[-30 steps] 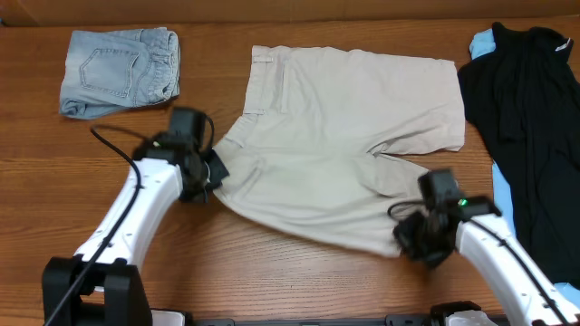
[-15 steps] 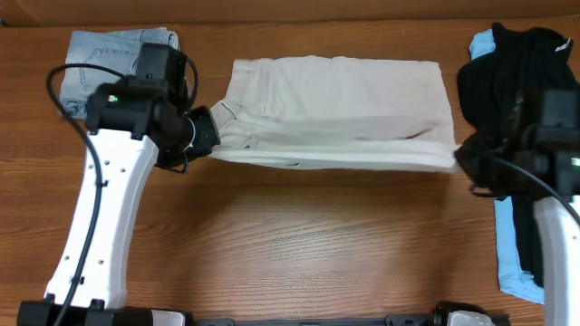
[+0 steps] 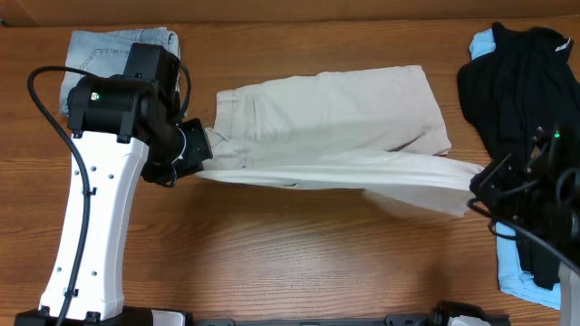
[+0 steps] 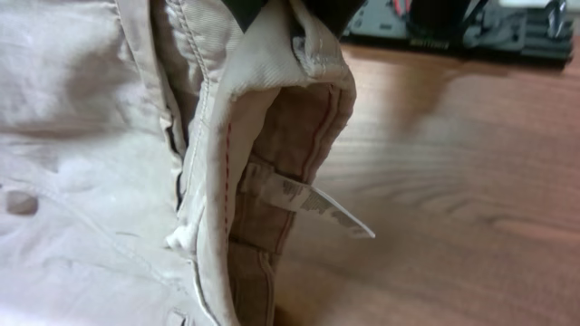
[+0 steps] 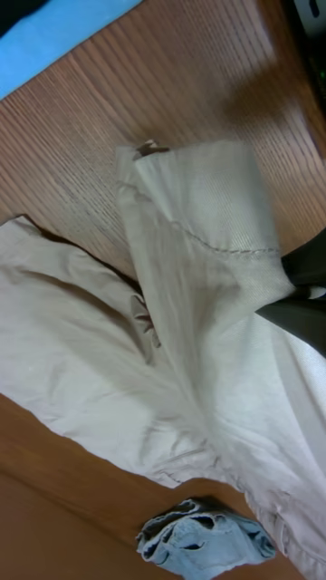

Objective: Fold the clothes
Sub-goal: 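Lift the bottom edges with both grippers and fold them up onto the waistband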

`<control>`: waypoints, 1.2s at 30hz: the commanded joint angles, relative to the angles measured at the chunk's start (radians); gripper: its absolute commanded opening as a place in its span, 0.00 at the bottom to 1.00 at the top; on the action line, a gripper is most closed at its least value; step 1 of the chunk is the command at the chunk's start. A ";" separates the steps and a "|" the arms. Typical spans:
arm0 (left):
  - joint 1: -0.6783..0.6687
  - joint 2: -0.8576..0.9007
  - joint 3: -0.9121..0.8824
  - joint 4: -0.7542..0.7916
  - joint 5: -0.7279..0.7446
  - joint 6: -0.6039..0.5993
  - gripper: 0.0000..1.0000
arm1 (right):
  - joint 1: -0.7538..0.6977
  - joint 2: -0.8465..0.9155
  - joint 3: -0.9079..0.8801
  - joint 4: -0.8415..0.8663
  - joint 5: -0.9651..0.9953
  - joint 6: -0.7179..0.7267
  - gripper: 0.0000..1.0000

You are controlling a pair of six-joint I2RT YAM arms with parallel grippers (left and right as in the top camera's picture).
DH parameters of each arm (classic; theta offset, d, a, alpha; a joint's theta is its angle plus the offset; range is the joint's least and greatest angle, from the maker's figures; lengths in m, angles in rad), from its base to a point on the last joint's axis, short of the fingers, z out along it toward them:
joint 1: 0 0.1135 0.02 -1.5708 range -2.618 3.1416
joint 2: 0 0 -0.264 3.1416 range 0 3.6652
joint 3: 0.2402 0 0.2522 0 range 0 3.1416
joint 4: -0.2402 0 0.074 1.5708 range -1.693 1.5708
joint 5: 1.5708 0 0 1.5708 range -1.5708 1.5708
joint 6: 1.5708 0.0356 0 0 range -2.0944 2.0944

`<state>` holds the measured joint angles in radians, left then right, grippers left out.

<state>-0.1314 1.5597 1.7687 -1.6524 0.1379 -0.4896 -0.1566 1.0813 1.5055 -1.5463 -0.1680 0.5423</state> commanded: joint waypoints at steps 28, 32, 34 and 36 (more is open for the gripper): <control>0.020 0.128 -0.349 0.934 -0.358 0.018 0.04 | 0.021 0.725 -0.042 0.796 0.186 -0.106 0.04; 0.019 0.214 -0.349 1.031 -0.348 0.017 0.11 | 0.058 0.812 -0.042 0.900 0.191 -0.105 0.04; 0.019 0.257 -0.349 1.080 -0.348 0.018 0.12 | 0.069 0.849 -0.042 0.953 0.191 -0.104 0.04; 0.019 0.303 -0.349 1.136 -0.348 0.018 0.11 | 0.080 0.888 -0.042 1.009 0.193 -0.101 0.04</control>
<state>-0.1532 1.8034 1.4254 -0.5579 -0.0654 -0.4904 -0.0593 1.9221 1.4601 -0.5846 -0.1192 0.4442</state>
